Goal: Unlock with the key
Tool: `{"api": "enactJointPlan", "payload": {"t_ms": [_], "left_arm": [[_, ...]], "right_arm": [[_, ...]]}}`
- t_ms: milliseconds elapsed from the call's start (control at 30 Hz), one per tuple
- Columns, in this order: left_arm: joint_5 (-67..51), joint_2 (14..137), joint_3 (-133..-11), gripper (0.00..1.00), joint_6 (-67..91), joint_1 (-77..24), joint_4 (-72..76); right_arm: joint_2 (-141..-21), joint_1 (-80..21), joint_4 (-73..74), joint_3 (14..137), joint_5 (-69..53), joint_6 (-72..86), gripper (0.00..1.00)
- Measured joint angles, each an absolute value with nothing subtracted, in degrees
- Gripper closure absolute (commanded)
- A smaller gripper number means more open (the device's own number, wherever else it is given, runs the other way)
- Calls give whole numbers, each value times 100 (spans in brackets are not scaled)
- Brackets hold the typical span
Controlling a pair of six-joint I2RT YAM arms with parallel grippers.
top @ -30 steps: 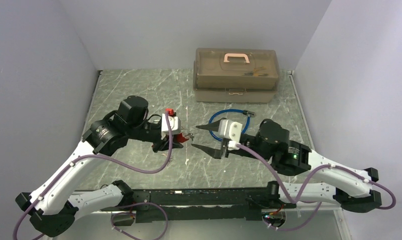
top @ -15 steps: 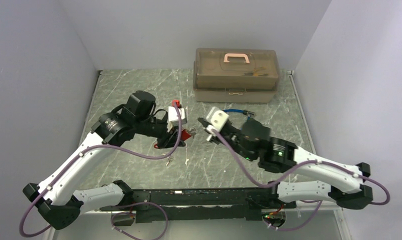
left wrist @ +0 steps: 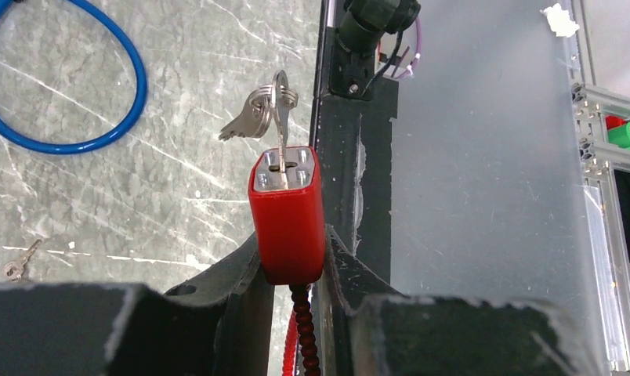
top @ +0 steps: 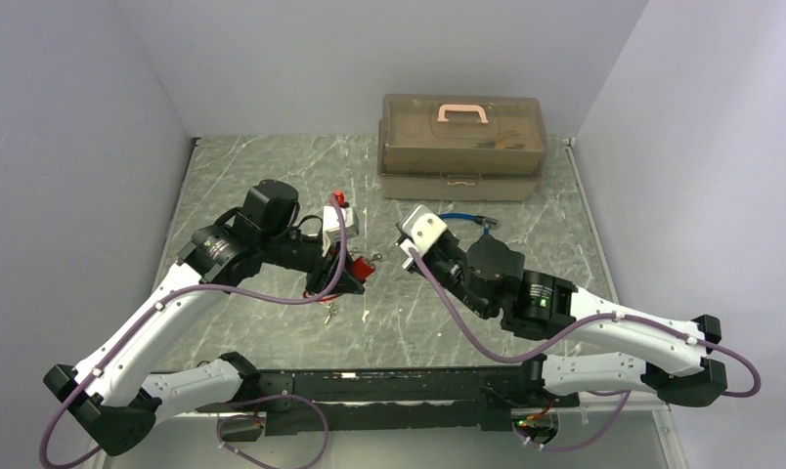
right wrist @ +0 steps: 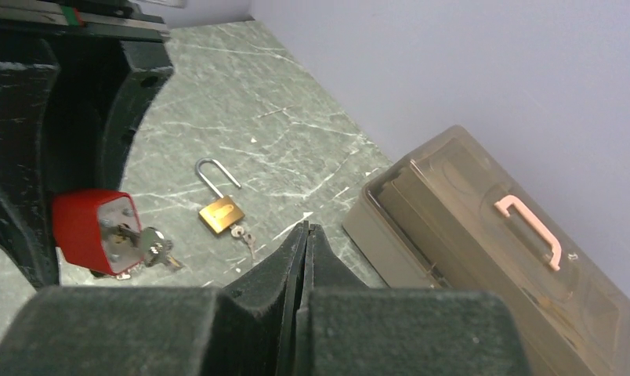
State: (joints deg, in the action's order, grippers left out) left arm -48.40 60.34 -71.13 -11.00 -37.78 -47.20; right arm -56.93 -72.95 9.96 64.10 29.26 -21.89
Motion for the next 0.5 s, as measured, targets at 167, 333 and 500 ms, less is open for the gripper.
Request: {"api": "enactJointPlan", "payload": {"t_ms": [167, 333, 500], "left_arm": [[-4982, 6031, -7113, 100, -932, -3691, -4565], [-5127, 6018, -7113, 100, -808, -3612, -4458], [-5170, 6003, -7105, 100, -775, -3581, -4405]], "right_arm": [[-5927, -7640, 690, 6401, 3304, -2307, 100], [-6265, -8027, 336, 6342, 3804, -2598, 100], [-6431, -8272, 32, 6311, 4217, -2869, 100]]}}
